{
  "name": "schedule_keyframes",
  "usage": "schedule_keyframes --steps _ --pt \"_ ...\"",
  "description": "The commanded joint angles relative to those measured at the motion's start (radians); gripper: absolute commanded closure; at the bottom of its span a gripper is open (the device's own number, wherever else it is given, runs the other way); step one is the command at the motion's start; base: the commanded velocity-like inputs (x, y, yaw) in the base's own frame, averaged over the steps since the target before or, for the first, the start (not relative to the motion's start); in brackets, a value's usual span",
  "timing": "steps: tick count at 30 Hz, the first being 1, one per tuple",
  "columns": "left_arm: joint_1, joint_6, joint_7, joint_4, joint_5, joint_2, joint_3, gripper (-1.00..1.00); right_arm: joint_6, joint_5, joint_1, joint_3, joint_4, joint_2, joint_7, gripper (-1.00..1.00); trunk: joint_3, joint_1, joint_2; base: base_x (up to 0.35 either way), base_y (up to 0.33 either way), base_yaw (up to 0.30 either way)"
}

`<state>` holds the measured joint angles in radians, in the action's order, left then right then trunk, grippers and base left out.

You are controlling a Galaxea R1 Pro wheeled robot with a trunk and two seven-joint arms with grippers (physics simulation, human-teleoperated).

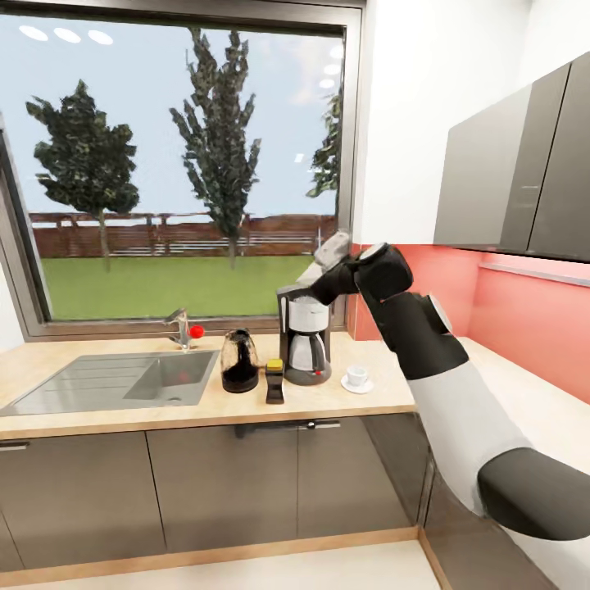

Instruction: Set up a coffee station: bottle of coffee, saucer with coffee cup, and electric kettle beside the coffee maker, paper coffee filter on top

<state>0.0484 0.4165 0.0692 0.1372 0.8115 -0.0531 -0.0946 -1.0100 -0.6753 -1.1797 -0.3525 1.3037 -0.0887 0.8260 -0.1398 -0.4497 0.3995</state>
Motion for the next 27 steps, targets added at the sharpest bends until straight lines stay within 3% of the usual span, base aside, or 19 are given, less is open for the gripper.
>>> schedule_keyframes --steps 1,3,5,7,9,10,13,15,16,19,20,21,22,23,24,27 --pt "0.001 0.002 0.003 0.001 0.011 -0.001 -0.008 -1.00 0.036 -0.055 -0.010 -0.007 0.004 0.016 0.099 1.00 0.000 0.000 0.001 0.000 0.000 0.000" --pt "0.000 0.002 0.003 0.001 0.011 -0.001 -0.008 -1.00 0.115 -0.150 -0.032 -0.011 0.010 0.039 0.292 1.00 0.000 0.000 0.001 0.000 0.000 0.000" --pt "0.001 0.002 0.003 0.001 0.011 -0.001 -0.008 -1.00 0.195 -0.215 -0.054 -0.010 0.014 0.056 0.418 1.00 0.000 0.000 0.001 0.000 0.000 0.000" --pt "0.001 0.002 0.003 0.001 0.011 -0.001 -0.008 -1.00 0.282 -0.251 -0.068 -0.008 0.016 0.081 0.485 1.00 0.000 0.000 0.001 0.000 0.000 0.000" --pt "0.001 0.002 0.003 0.001 0.011 -0.001 -0.008 -1.00 0.375 -0.257 -0.076 -0.011 0.016 0.134 0.529 1.00 0.000 0.000 0.001 0.000 0.000 0.000" --pt "0.001 0.002 0.003 0.001 0.011 -0.001 -0.008 -1.00 0.393 -0.255 -0.077 -0.012 0.016 0.146 0.536 1.00 0.000 0.000 0.001 0.000 0.000 0.000" --pt "0.001 0.002 0.003 0.001 0.011 -0.001 -0.008 -1.00 0.509 -0.252 -0.080 -0.051 0.004 0.219 0.555 1.00 0.000 0.000 0.001 0.000 0.000 0.000" --pt "0.000 0.002 0.003 0.001 0.011 -0.001 -0.008 -1.00 0.555 -0.255 -0.081 -0.074 -0.004 0.242 0.559 1.00 0.000 0.000 0.001 0.000 0.000 0.000" --pt "0.000 0.002 0.003 0.001 0.011 -0.001 -0.008 -1.00 0.594 -0.300 -0.083 -0.097 -0.003 0.256 0.560 1.00 0.000 0.000 0.001 0.000 0.000 0.000" --pt "0.001 0.002 0.003 0.001 0.011 -0.001 -0.008 -1.00 0.605 -0.427 -0.085 -0.106 0.002 0.233 0.562 1.00 0.000 0.000 0.001 0.000 0.000 0.000" --pt "0.001 0.002 0.003 0.001 0.011 -0.001 -0.008 -1.00 0.608 -0.487 -0.085 -0.119 0.000 0.214 0.562 1.00 0.000 0.000 0.001 0.000 0.000 0.000" --pt "0.000 0.002 0.003 0.001 0.011 -0.001 -0.008 -1.00 0.610 -0.544 -0.085 -0.141 -0.002 0.194 0.562 1.00 0.000 0.000 0.001 0.000 0.000 0.000" --pt "0.000 0.002 0.003 0.001 0.011 -0.001 -0.008 -1.00 0.611 -0.569 -0.086 -0.154 -0.003 0.185 0.562 1.00 0.000 0.000 0.001 0.000 0.000 0.000" --pt "0.000 0.002 0.003 0.001 0.011 -0.001 -0.008 -1.00 0.614 -0.629 -0.086 -0.192 -0.008 0.159 0.562 1.00 0.000 0.000 0.001 0.000 0.000 0.000" --pt "0.000 0.002 0.003 0.001 0.011 -0.001 -0.008 -1.00 0.614 -0.644 -0.086 -0.204 -0.009 0.151 0.563 1.00 0.000 0.000 0.001 0.000 0.000 0.000" --pt "0.001 0.002 0.003 0.001 0.011 -0.001 -0.008 -1.00 0.615 -0.716 -0.086 -0.253 -0.029 0.091 0.563 1.00 0.000 0.000 0.001 0.000 0.000 0.000"
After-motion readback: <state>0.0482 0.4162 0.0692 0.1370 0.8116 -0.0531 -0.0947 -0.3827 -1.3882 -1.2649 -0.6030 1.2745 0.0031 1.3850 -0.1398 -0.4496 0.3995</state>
